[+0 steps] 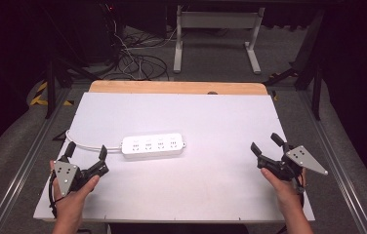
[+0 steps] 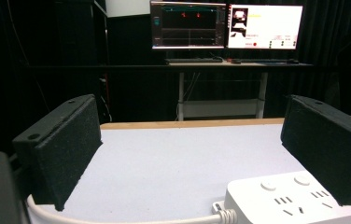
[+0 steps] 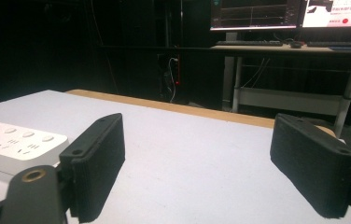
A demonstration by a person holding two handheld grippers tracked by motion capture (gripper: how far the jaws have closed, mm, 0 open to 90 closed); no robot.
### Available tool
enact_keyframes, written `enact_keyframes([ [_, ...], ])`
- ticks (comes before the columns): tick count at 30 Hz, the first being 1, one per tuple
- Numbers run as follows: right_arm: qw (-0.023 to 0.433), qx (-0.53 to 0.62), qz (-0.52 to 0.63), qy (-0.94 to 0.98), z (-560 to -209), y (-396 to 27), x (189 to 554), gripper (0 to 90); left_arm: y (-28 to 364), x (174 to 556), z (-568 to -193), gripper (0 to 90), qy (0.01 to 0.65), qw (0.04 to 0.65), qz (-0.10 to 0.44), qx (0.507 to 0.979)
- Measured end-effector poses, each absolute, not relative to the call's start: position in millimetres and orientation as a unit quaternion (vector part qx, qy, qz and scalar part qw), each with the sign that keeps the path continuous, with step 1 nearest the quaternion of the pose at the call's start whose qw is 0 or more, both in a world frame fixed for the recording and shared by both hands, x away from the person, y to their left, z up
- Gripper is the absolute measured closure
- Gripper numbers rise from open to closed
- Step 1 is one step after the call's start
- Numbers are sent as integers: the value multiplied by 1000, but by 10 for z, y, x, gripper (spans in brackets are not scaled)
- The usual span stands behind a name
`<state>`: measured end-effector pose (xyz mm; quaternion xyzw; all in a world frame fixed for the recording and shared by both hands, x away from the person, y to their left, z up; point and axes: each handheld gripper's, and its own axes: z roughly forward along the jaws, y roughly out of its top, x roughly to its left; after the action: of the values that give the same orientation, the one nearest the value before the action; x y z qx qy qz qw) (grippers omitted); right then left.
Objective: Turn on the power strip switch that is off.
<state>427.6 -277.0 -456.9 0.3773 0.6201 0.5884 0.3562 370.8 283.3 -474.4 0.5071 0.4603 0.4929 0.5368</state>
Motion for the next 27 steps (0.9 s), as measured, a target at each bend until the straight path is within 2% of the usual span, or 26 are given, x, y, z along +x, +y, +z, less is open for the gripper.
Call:
enact_keyframes([
  [19,357,378,589,619,-4569,-2784,4263,183,2817,3717,-4737,59,457,540,493,507],
  [27,355,377,590,620,-4569,-2778,4266,184,2819,3707,-4726,108,455,543,499,500],
])
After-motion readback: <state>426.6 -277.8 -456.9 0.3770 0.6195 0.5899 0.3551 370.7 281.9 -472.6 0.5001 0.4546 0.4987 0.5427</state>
